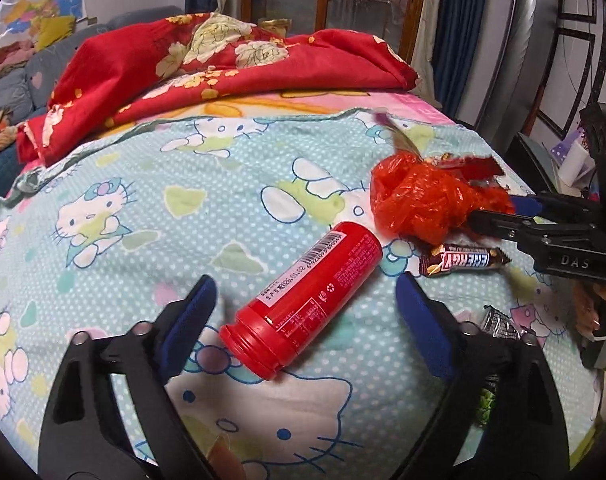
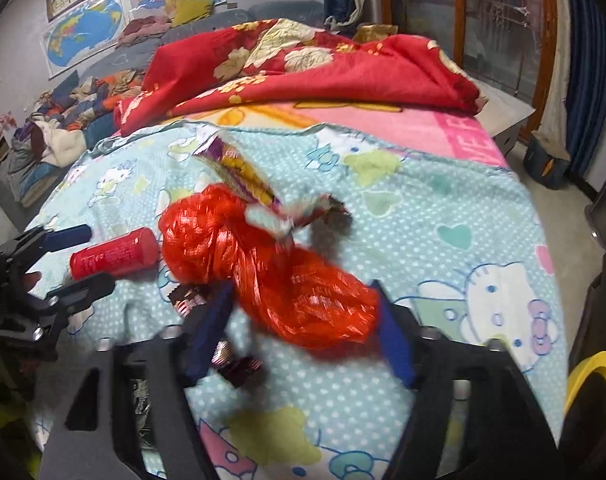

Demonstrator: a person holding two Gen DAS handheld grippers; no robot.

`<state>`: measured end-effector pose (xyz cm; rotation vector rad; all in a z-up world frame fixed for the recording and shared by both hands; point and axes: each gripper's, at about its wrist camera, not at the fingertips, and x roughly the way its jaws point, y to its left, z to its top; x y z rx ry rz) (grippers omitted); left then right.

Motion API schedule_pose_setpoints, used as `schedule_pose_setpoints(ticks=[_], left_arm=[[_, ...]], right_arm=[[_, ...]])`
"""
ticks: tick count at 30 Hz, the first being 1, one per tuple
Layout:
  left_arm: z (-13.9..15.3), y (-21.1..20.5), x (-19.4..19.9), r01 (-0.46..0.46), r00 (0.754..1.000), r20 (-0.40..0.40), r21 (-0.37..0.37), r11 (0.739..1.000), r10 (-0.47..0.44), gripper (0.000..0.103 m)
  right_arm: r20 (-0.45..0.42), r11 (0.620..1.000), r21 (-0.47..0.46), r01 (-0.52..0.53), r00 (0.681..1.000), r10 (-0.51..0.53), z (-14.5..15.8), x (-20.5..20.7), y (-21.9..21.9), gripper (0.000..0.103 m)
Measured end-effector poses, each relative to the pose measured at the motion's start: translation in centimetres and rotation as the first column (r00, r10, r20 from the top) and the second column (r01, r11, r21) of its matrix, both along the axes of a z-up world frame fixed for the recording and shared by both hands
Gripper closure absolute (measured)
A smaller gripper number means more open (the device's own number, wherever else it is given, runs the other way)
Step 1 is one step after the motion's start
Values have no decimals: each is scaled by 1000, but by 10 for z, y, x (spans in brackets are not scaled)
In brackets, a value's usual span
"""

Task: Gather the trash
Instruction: 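Grasp the red plastic bag with the right gripper while the left grasps the red tube, then carry the red plastic bag and red tube over the bin with both grippers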

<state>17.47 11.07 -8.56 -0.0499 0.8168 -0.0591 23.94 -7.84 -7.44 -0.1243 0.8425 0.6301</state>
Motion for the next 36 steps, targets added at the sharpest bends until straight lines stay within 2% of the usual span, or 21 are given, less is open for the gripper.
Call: schedule_pose_setpoints(ticks=[2,4,6,10,11,15,26,36], left_arm=[[-2,-1,0,5,1000,-13,3,1000,-5,34],[-2,-3,0,13,1000,-20,10,1000,-13,40],[-3,-5,0,20,999,-26,12,1000,-19,48],[-3,-7,-2,27,999,-39,13,1000,-26,57],[-3,-8,-2,28,999,-41,12,1000,-28,64],[-4,-10,-2,43,998,-48,0,999,-43,70],[11,-21,-15,60,998,1,-7,998,-60,74],[44,-34,-26,69,993,99,-35,997,-65,77]], right_arm=[[-14,1000,16,-20,1000,21,-1,-2,1,70],[-17,999,31,-36,999,36,-1,-6,1,81],[-12,998,42,-50,999,51,1,-12,1,85],[-3,995,69,-68,998,68,7,-23,-1,87],[0,995,74,-71,997,71,9,-26,-2,88],[7,990,111,-89,996,89,19,-39,-5,89],[49,979,174,-102,994,95,43,-69,-17,90],[82,980,199,-30,997,14,54,-76,-43,90]])
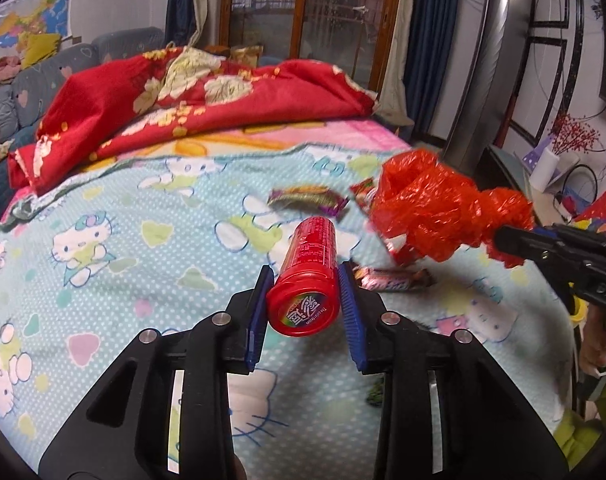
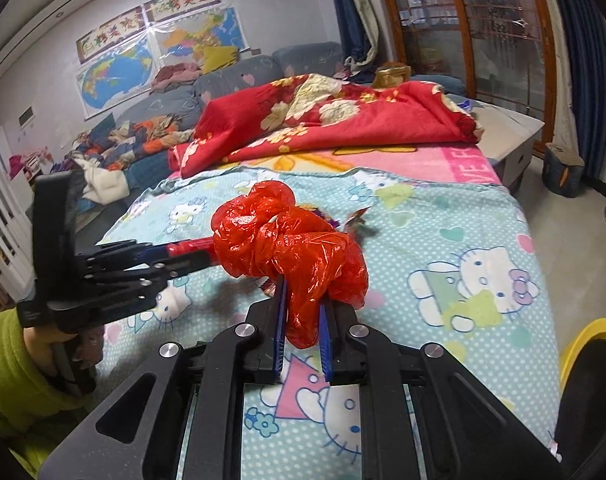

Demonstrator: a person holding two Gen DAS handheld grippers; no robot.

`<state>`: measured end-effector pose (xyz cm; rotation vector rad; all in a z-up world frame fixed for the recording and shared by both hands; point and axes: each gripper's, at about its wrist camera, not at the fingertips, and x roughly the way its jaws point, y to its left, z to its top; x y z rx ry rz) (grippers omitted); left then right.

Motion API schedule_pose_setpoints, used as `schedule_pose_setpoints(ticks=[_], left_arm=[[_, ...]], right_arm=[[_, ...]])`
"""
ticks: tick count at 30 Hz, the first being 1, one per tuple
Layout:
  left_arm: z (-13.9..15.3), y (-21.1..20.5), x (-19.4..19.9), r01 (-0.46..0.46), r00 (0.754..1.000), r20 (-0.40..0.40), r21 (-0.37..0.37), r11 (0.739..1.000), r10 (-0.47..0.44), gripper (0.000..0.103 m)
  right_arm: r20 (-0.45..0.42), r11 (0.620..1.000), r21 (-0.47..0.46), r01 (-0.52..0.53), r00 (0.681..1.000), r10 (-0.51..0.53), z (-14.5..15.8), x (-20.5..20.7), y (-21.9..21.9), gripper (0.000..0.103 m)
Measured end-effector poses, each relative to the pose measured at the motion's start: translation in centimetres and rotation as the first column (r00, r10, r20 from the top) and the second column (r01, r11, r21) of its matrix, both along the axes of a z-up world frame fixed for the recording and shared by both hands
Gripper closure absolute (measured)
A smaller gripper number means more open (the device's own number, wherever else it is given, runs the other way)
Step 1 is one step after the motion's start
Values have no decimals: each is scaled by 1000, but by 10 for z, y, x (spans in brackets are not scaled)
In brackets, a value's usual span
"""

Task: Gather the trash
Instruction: 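Carry the red plastic bag and red tube over the bin with both grippers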

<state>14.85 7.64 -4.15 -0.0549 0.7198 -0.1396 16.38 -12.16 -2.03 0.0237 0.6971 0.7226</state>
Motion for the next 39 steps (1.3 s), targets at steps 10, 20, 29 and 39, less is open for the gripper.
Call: schedule_pose_setpoints(ticks=[10,20,29,39], left_arm=[[33,-21,-16,40,995,88,-36,999,-37,79],[58,-52,-24,113,984,145,-58,992,-103,79],[65,-82,-26,173,972,168,-61,983,-161,79],[68,-118,-25,246,956,178,-58,968,-233,79]], right_arm=[[8,997,36,76,997,-76,8,-2,-30,90],[20,986,62,153,988,-154,15,-1,-62,90],[30,973,80,217,975,-220,20,-1,-92,90],[47,953,88,289,955,-293,24,-8,-128,90]])
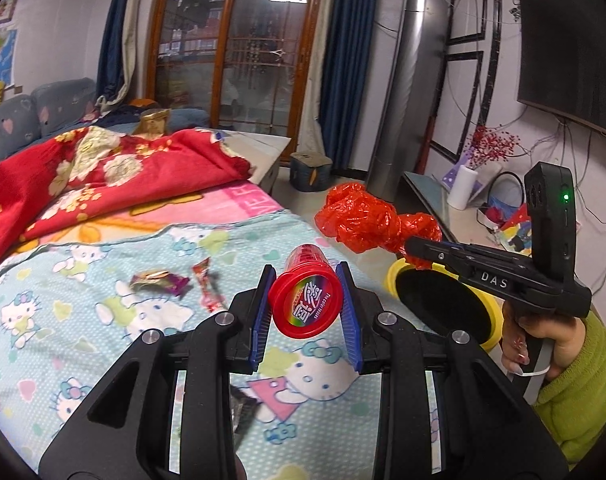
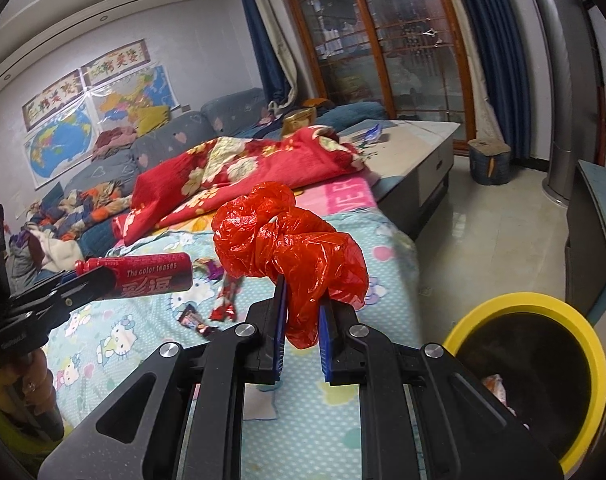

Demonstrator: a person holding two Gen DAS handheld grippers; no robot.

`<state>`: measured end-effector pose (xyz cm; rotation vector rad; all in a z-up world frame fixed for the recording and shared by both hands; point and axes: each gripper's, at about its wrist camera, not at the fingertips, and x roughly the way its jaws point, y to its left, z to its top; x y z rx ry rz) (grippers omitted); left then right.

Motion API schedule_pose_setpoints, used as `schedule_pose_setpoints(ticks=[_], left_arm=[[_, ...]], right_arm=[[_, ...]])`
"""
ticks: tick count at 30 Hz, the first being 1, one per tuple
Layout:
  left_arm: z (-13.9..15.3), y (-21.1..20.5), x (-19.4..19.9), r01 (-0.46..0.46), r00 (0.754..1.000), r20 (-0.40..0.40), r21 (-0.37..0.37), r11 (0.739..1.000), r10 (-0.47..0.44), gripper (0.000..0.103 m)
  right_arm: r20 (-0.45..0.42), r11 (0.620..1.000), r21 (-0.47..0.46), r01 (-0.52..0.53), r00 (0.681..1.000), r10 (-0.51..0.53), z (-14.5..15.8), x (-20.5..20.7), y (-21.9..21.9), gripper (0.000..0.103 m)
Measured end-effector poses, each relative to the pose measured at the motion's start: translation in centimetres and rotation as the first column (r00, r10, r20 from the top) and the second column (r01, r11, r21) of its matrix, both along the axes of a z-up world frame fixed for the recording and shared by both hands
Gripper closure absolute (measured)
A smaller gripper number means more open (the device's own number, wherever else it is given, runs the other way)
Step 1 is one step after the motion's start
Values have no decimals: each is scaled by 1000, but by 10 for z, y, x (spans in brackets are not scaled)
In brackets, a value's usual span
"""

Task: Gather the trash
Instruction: 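Carry the red plastic bag and red tube over the bin with both grippers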

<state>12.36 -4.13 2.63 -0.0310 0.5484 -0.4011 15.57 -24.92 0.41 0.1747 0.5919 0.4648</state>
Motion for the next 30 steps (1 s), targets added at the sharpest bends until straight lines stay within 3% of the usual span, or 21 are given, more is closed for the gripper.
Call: schedule_pose_setpoints(ticks=[30], left_arm=[[-11,-101,-6,212,977,-6,67,975,-212,79]], right_arm=[[0,972,6,233,972,-233,-14,-17,-104,90]])
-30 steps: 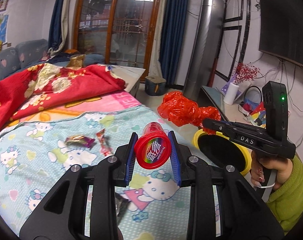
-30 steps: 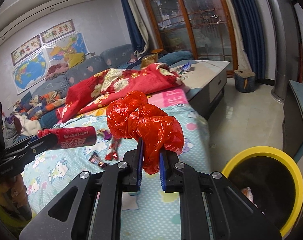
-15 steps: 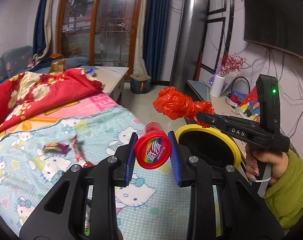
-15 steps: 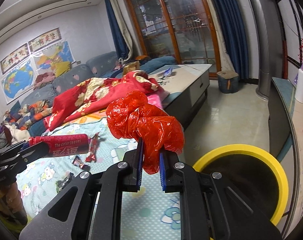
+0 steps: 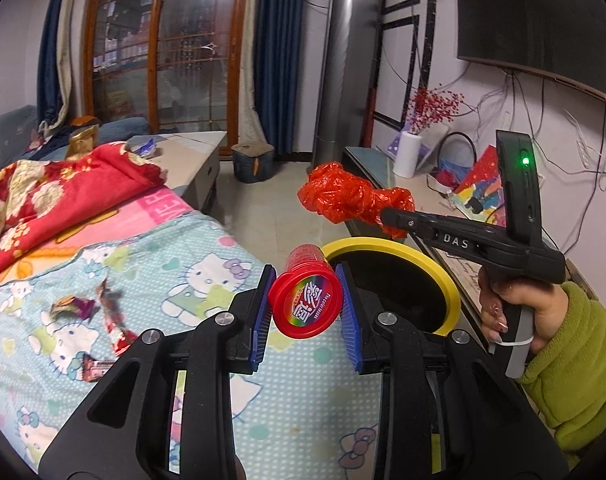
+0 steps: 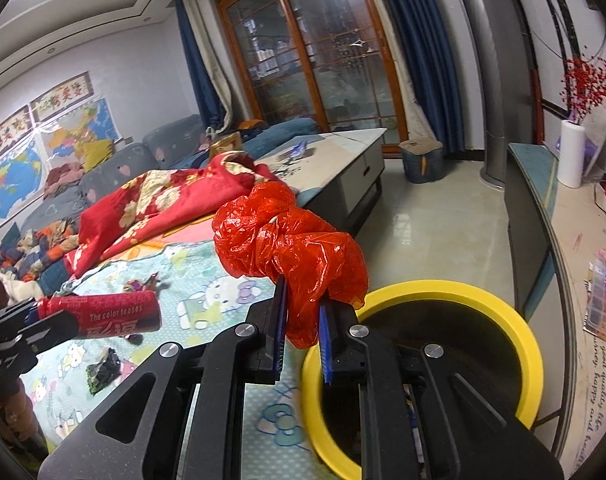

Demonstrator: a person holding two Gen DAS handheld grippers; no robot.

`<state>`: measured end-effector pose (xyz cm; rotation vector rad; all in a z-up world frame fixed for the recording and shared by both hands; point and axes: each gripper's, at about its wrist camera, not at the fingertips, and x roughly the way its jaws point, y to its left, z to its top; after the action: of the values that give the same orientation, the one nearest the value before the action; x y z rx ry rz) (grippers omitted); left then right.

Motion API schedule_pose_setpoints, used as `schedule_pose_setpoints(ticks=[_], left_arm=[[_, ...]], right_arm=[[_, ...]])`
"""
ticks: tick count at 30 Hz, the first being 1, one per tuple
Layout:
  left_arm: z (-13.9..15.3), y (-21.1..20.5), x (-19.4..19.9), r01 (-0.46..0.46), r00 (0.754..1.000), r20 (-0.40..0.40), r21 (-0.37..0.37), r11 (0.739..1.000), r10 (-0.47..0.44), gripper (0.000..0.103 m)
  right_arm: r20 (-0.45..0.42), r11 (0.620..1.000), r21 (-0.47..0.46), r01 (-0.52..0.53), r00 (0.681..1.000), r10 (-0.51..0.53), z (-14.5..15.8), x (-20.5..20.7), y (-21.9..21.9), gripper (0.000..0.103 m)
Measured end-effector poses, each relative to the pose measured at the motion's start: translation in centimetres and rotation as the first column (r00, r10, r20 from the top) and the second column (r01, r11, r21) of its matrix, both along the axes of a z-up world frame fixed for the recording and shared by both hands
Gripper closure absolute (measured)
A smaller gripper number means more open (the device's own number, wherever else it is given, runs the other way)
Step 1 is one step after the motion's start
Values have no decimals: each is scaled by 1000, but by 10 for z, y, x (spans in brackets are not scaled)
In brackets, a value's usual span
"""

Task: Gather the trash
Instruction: 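Carry the red plastic bag and red tube over the bin with both grippers, then open both grippers to drop the red bag and red tube into the bin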

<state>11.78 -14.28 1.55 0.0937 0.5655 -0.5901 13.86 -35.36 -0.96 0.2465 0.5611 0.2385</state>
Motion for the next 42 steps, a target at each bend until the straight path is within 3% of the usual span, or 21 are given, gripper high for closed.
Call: schedule_pose_setpoints(ticks=[20,42], left_arm=[[-17,-65,-2,132,991,-31,27,991,-132,79],[-59,-117,10,213,973,-101,51,976,-207,79]], right_arm=[[-55,988,-15,153,987,-154,-28,-8,-62,90],[-160,973,-4,231,960,-229,-57,-12,-107,88]])
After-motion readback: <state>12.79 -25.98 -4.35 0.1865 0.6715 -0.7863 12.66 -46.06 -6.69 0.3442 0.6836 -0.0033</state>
